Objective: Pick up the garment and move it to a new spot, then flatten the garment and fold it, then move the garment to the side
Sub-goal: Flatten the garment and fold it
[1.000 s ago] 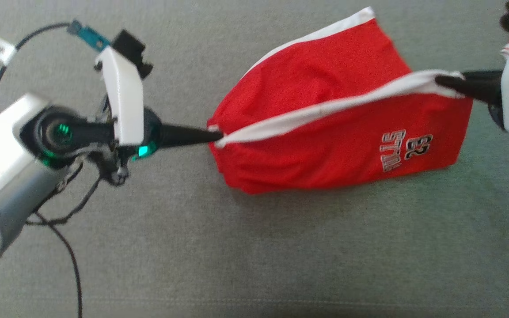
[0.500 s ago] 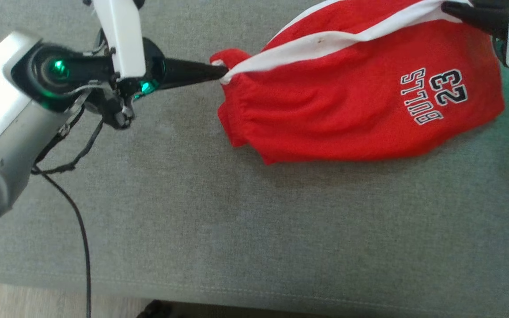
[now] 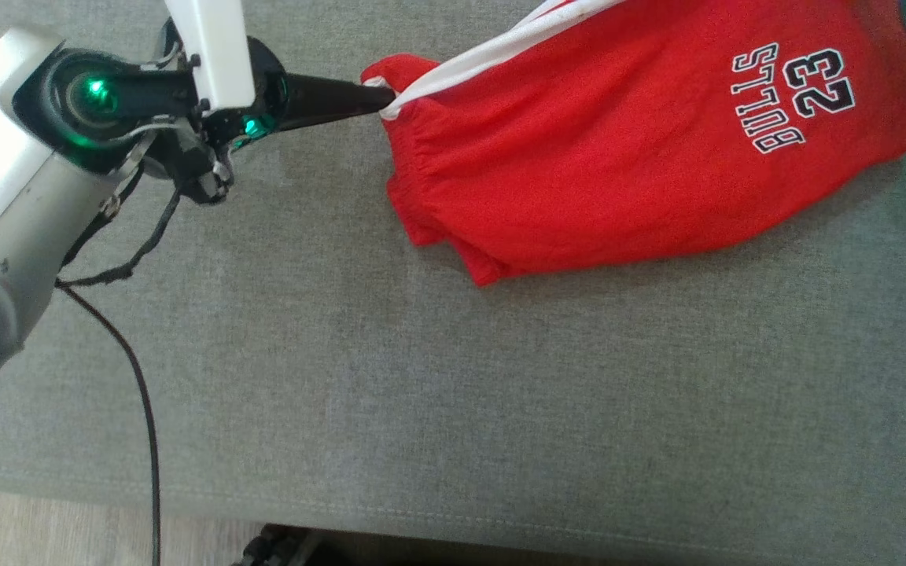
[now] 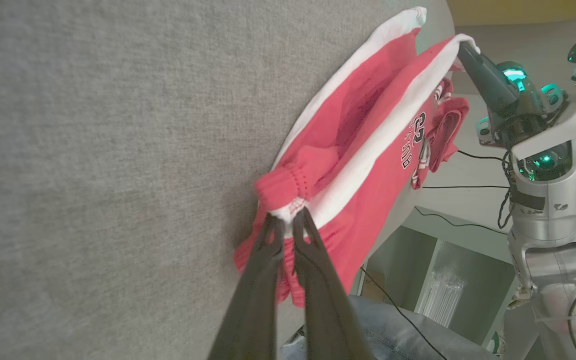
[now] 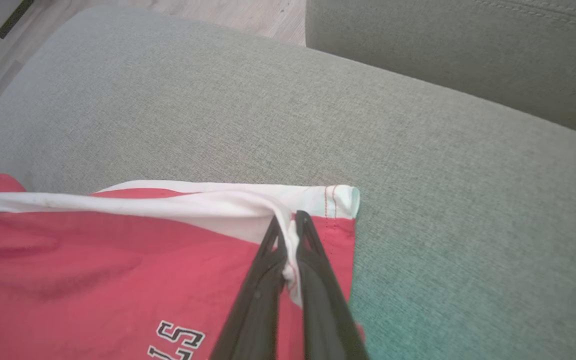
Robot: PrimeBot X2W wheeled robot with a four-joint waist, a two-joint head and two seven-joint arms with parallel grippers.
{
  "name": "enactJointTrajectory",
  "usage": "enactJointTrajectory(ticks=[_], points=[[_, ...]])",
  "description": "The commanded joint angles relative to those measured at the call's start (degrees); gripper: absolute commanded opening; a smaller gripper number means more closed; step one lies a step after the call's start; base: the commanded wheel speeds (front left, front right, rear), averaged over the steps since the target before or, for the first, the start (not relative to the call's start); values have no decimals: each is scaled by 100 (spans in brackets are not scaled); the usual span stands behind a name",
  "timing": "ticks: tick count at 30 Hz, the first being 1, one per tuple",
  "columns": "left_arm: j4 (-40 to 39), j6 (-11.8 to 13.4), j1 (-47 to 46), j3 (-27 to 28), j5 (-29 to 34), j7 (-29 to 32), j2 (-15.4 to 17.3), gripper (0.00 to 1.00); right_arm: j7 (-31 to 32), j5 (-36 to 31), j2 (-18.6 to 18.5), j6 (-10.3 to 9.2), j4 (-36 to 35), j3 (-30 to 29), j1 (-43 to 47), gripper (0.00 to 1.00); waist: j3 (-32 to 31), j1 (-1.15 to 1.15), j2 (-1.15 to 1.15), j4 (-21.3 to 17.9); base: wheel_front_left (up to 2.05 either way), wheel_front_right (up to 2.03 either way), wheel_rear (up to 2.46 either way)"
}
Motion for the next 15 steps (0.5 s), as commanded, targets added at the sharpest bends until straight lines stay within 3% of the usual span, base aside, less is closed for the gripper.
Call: enactJointTrajectory(ticks=[1,3,4,5,6,11,15], points=[[-8,-43,-350,300,63,-56,191,0,-102,16,29,39,-9,7,-99,0,24,0,0,15,0,0,0],[17,-48,-352,307,62,-66,172,0,-141,20,46,39,34,30,-106,0,28,0,0,20,0,0,0],[46,-51,-352,322,56,-83,153,0,-187,29,73,39,74,49,-110,8,28,0,0,23,0,0,0],[77,-50,-355,335,53,-102,132,12,-242,53,108,39,107,64,-103,43,25,0,0,23,0,0,0],[108,-55,-357,353,49,-132,109,96,-283,104,145,39,148,76,-84,100,15,0,0,23,0,0,0],[214,-138,-342,285,179,-165,62,100,-389,174,283,39,276,159,40,100,-166,0,0,14,0,0,0],[299,-356,-350,227,455,-360,134,100,-761,218,337,39,333,181,182,100,-466,0,0,5,0,0,0]])
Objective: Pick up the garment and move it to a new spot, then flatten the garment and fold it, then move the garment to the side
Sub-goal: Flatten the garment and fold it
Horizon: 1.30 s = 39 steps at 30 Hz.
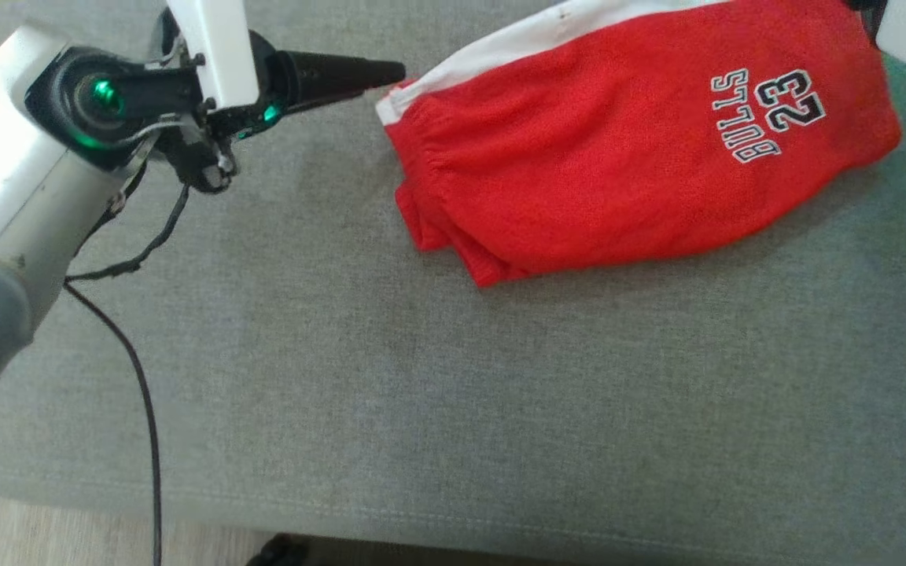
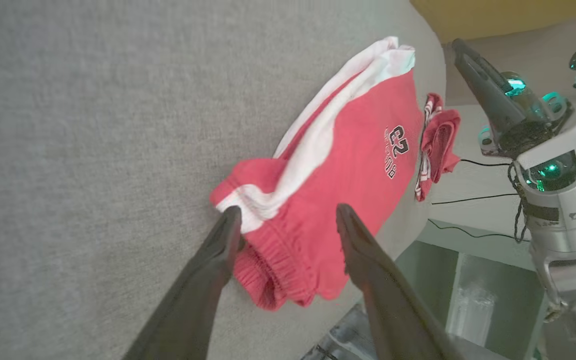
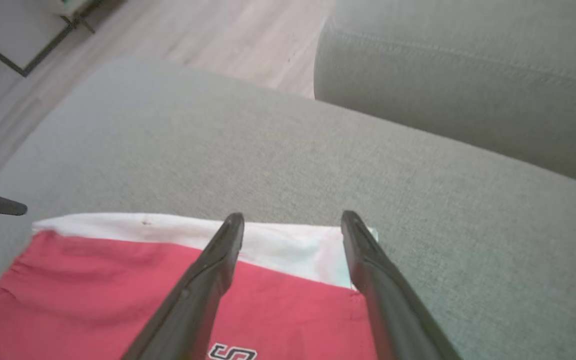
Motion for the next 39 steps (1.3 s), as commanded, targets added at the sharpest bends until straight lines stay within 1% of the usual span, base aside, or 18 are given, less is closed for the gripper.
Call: enactJointTrajectory(ticks=[1,3,5,6,8,9,13,16,17,20,21,22,25,28,30,32,33,39], points=[[-50,-124,-309,236,166,-149,320,100,-298,43,3,39,-15,-105,200,100,-215,0,0,-8,0,0,0],[-31,-310,-335,245,501,-582,398,100,-841,66,53,39,90,-169,342,100,-397,0,0,-8,0,0,0],[7,-407,-338,176,1085,-1271,501,100,-1308,142,106,39,274,-222,566,100,-591,0,0,-17,0,0,0],[19,-424,-302,194,1307,-1670,522,100,-1504,160,133,39,389,-237,669,100,-660,0,0,-15,0,0,0],[48,-335,-225,145,1910,-2556,576,100,-1835,233,206,39,672,-273,896,100,-798,0,0,0,0,0,0],[25,-265,-158,73,2229,-2957,599,100,-1981,278,250,39,841,-301,1002,100,-862,0,0,14,0,0,0],[-272,172,306,14,3005,-4436,602,100,-2349,452,450,39,1514,-388,1342,100,-1023,0,0,101,0,0,0],[-656,633,750,-25,3474,-5381,604,100,-2308,587,592,39,1908,-382,1552,100,-1082,0,0,201,0,0,0],[-818,791,911,-33,3618,-5561,595,100,-2248,619,624,39,2017,-369,1605,100,-1084,0,0,245,0,0,0],[-1394,1265,1465,182,3959,-5775,500,100,-2016,698,668,39,2297,-337,1682,100,-1049,0,0,388,0,0,0],[-1631,1381,1684,365,4073,-5786,436,100,-1926,718,671,39,2397,-328,1684,100,-1023,0,0,437,0,0,0],[-1902,1497,1941,685,4229,-5790,338,100,-1800,729,660,39,2513,-313,1676,100,-988,0,0,486,0,0,0],[-2532,1674,2882,1361,4836,-5793,9,100,-1437,684,619,39,2798,-253,1595,100,-874,0,0,641,0,0,0],[-2835,1624,3779,1887,5246,-5794,-408,100,-874,821,631,39,2999,-236,1585,100,-808,0,0,770,0,0,0],[-2895,1530,4260,2181,5528,-5795,-653,100,-478,896,633,39,3076,-221,1581,100,-784,0,0,841,0,0,0],[-2927,1403,4688,2546,5692,-5795,-973,100,-118,973,633,39,3110,-208,1606,100,-786,0,0,905,0,0,0],[-2927,1403,4688,2546,5692,-5795,-973,100,-118,973,633,39,3110,-208,1606,100,-786,0,0,905,0,0,0],[-2820,908,5443,3210,6301,-5795,-1672,100,1021,1256,698,39,3176,-185,1808,100,-847,0,0,1010,0,0,0]])
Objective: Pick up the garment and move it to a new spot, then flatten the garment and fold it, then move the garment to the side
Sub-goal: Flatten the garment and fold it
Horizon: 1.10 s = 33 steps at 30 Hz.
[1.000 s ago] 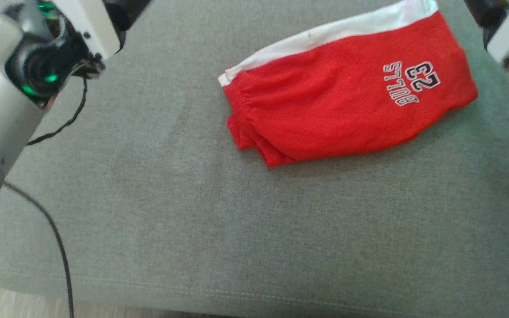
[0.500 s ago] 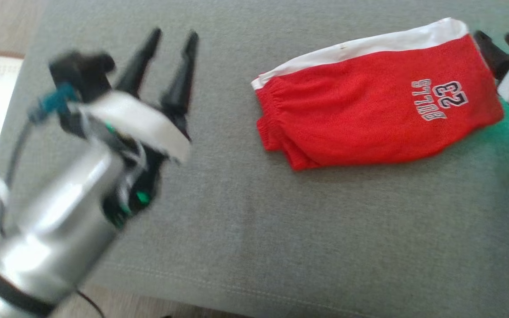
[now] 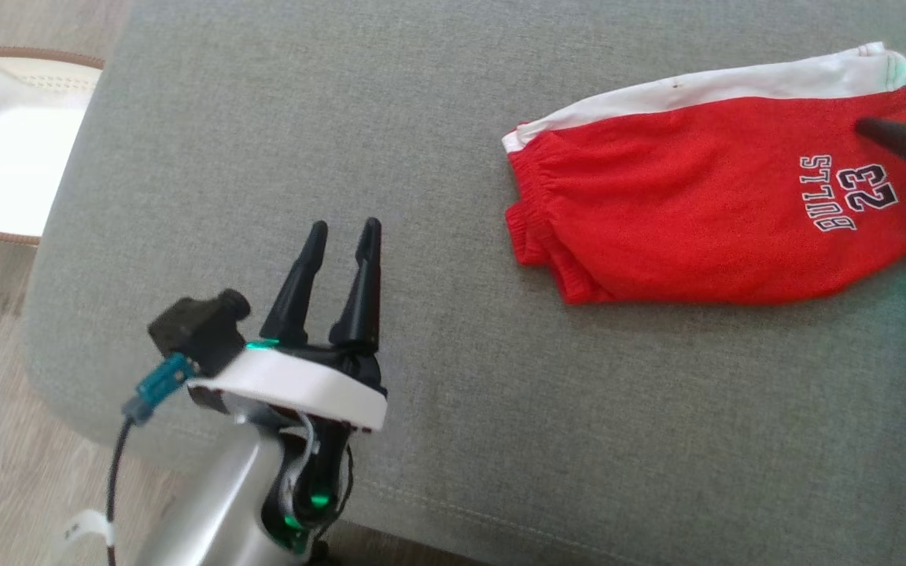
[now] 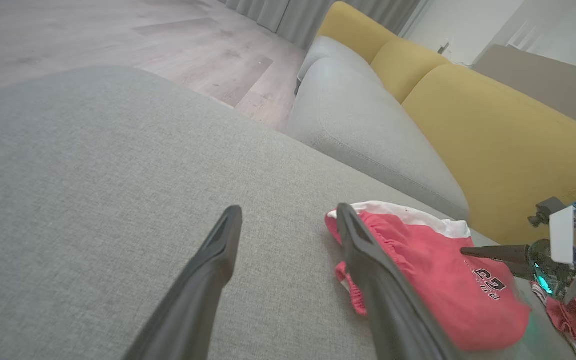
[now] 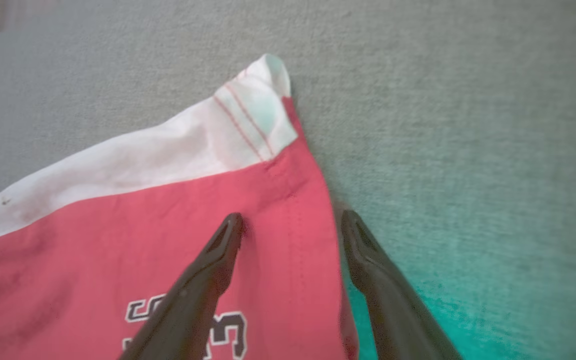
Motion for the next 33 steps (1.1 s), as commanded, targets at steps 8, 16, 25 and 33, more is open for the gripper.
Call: enactJointTrajectory(ticks=[8,16,25,33], points=[[37,-526,257,695,757,-44,-472,100,414,150,43,39,-333,90,593,62,-7,0,0,126,0,0,0],[241,-781,347,1020,998,-44,-614,100,90,0,21,39,-532,64,514,0,-130,0,0,54,0,0,0],[76,-766,614,1574,1761,-44,-645,100,-1119,-237,-114,39,-625,-67,608,0,-711,0,0,-511,0,0,0],[138,-922,1112,2042,2370,-45,-654,100,-1603,-254,-92,39,-400,-83,1018,0,-1183,0,0,-1027,0,0,0]])
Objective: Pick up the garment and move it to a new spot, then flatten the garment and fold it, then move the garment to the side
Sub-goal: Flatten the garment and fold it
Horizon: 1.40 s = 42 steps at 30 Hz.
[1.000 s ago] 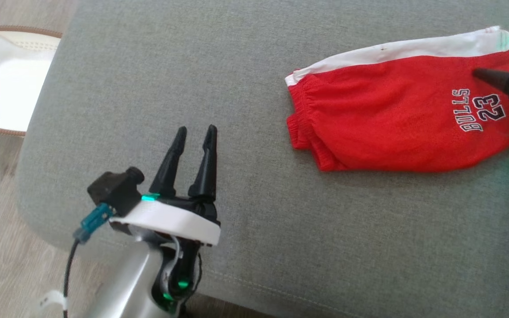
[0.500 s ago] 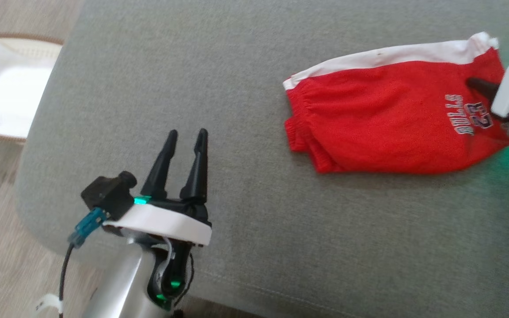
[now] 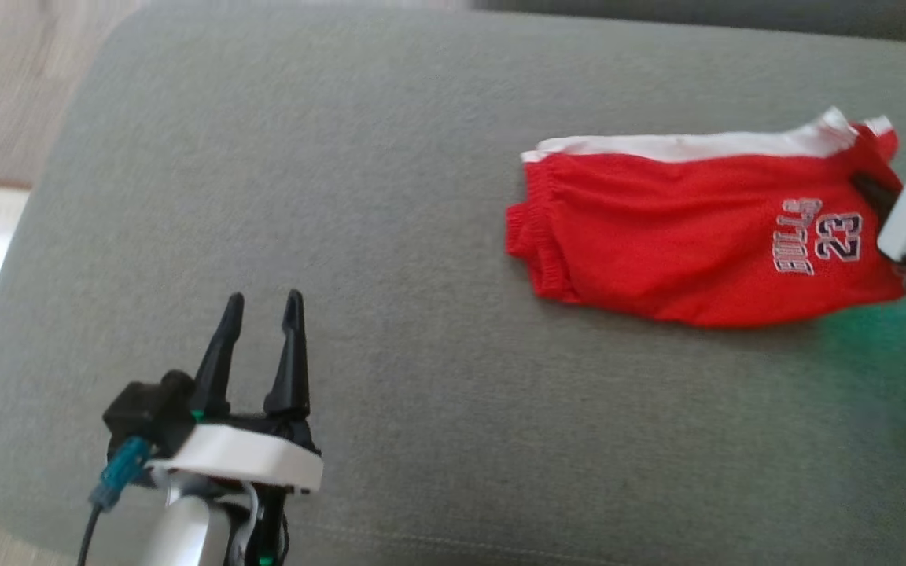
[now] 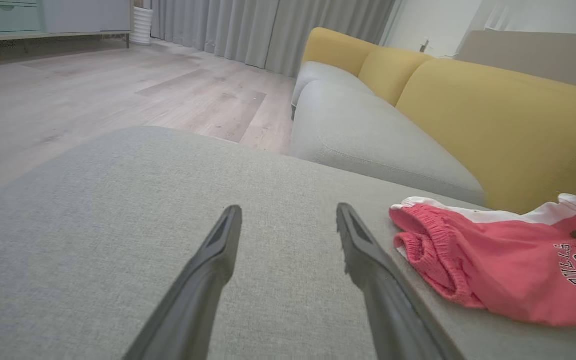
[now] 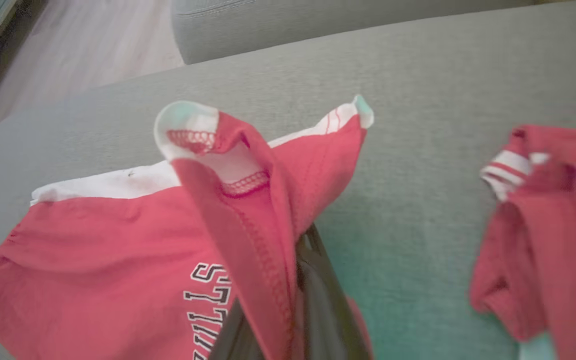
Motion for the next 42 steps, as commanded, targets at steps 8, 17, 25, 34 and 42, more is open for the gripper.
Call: enactJointTrajectory(ticks=[8,17,25,34,42], points=[[63,-49,-148,-6,-28,-43,14,100,-104,46,160,39,137,-144,-120,0,-289,0,0,-108,0,0,0],[279,-3,-88,-76,-119,-43,13,100,306,815,1049,39,48,-654,-286,0,-484,0,0,210,0,0,0],[370,24,-77,-129,-166,-44,13,100,331,1108,1950,39,766,-804,-282,0,-507,0,0,392,0,0,0],[441,65,-105,-161,-201,-44,13,100,113,1098,2631,39,1335,-777,-113,100,-469,0,0,383,0,0,0],[503,48,-29,-111,-174,-44,13,100,-163,925,2583,39,532,-774,-40,100,-685,0,0,83,0,0,0]])
